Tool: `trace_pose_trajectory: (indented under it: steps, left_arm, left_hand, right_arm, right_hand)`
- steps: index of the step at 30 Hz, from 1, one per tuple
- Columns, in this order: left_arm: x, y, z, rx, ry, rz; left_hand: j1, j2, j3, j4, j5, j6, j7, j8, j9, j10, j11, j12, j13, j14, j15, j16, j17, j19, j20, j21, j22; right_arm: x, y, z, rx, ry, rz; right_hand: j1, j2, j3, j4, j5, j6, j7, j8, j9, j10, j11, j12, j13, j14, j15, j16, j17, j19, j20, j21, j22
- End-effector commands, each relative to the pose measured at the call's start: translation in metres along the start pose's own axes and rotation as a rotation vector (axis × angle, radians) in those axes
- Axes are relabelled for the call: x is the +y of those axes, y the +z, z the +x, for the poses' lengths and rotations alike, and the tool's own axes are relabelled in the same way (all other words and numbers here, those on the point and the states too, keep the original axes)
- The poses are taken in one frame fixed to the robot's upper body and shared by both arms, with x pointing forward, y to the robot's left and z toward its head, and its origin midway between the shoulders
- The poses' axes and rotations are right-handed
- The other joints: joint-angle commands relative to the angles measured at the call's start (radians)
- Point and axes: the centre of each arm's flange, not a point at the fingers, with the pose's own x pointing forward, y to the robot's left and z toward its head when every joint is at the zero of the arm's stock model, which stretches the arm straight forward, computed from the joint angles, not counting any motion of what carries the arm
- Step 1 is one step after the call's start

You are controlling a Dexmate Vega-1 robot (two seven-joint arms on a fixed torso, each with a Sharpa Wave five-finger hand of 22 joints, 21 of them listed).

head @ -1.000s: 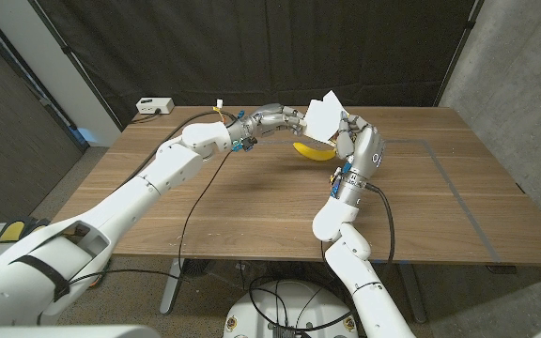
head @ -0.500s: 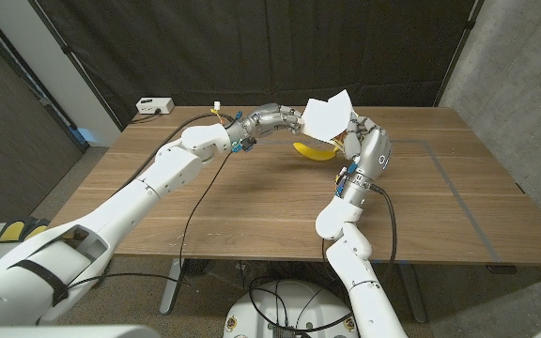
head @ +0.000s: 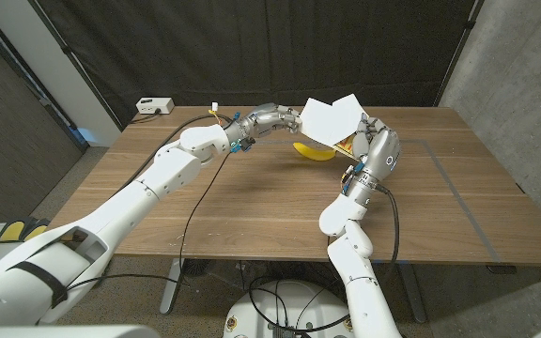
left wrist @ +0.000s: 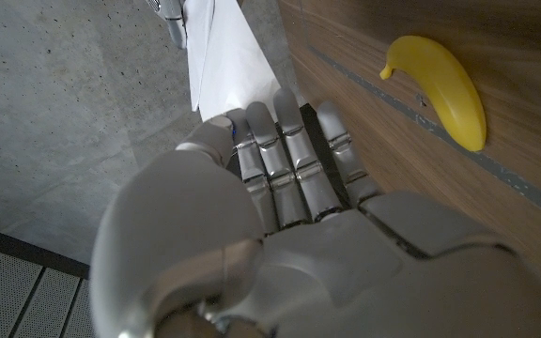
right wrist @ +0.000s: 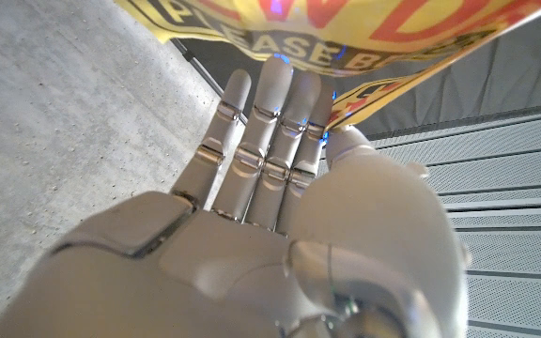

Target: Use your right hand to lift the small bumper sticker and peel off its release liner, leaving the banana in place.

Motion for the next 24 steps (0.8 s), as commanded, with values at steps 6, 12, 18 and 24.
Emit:
trace_pose_trajectory:
  steps: [6,12,18,24]
  left_arm:
    - [0.0068,-0.0053,-0.0032,-0.009,0.038,-0.032]
    - [0.0075,-0.0063,-0.0050,-0.007,0.051,-0.042]
    - [0.0076,-0.0056,-0.0052,-0.006,0.051,-0.041]
    - [0.0079,-0.0061,-0.0030,-0.001,0.026,-0.053]
  left_hand:
    - [-0.018,-0.038,0.021,0.005,0.060,0.071,0.016,0.210,0.239,0.038,-0.018,0.009,0.017,0.031,-0.048,-0.007,0.011,0.024,-0.016,0.005,-0.001]
    - [-0.026,-0.056,0.033,0.007,0.092,0.080,0.009,0.223,0.239,0.046,-0.022,0.009,0.029,0.045,-0.055,-0.011,0.016,0.039,-0.018,0.004,-0.002]
    - [-0.035,-0.065,0.046,0.012,0.124,0.077,0.007,0.234,0.243,0.057,-0.023,0.005,0.036,0.055,-0.055,-0.016,0.023,0.043,-0.019,0.002,-0.002]
    - [-0.047,-0.053,0.046,0.027,0.137,0.067,-0.001,0.230,0.223,0.055,-0.036,-0.014,0.026,0.054,-0.057,-0.023,0.030,0.042,-0.019,0.006,0.002]
  right_arm:
    - [-0.0063,-0.0010,0.0043,-0.009,-0.033,-0.048]
    - [-0.0066,-0.0022,0.0042,-0.002,-0.034,-0.049]
    - [-0.0064,-0.0018,0.0043,-0.006,-0.033,-0.045]
    - [-0.0053,-0.0009,0.0045,-0.008,-0.034,-0.020]
  right_hand:
    - [0.003,-0.010,0.022,-0.006,-0.003,0.002,0.008,0.007,0.004,0.007,0.000,0.005,0.004,0.004,-0.016,-0.007,0.013,-0.004,-0.001,0.015,0.004]
    - [0.001,-0.013,0.028,-0.005,-0.003,0.002,0.007,0.007,0.004,0.009,0.000,0.005,0.004,0.005,-0.018,-0.009,0.021,-0.009,0.000,0.024,0.005]
    - [0.000,-0.014,0.032,-0.005,-0.003,0.003,0.006,0.007,0.005,0.010,0.000,0.006,0.005,0.010,-0.017,-0.009,0.026,-0.012,0.000,0.031,0.006]
    - [-0.010,-0.020,0.034,-0.001,-0.003,0.006,-0.008,0.005,-0.001,0.010,-0.009,0.000,-0.004,0.001,-0.019,-0.016,0.034,-0.017,0.003,0.042,0.007]
